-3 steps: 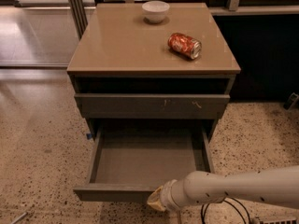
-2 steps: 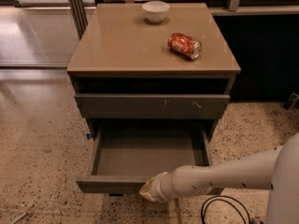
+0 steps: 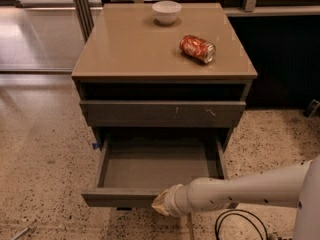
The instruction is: Close middle drawer
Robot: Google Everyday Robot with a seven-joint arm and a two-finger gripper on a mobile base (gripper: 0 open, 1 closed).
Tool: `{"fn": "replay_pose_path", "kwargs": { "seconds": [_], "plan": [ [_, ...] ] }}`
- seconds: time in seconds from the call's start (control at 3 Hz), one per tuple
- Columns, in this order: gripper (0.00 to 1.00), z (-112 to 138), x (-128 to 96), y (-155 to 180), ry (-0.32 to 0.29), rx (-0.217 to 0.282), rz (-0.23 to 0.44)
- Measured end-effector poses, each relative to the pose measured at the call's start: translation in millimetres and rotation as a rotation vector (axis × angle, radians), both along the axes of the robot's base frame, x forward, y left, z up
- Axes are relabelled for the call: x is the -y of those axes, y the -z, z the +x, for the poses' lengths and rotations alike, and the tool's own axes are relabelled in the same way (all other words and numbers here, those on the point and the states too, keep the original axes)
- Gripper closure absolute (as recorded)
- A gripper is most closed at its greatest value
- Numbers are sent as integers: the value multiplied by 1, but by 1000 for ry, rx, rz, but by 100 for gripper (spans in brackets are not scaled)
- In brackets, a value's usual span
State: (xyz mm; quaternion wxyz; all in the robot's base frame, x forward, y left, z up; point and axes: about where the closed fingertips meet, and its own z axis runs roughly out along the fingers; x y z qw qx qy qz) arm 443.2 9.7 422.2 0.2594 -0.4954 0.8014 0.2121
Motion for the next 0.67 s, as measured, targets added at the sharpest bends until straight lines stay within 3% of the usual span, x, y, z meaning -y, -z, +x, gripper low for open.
{"fn": "replay_pose_path", "kwargs": {
  "seconds": [0.33, 0.67],
  "plan": [
    [100, 8, 26, -7, 59, 44, -59],
    [100, 28, 33, -14, 103, 117, -63]
  ]
}}
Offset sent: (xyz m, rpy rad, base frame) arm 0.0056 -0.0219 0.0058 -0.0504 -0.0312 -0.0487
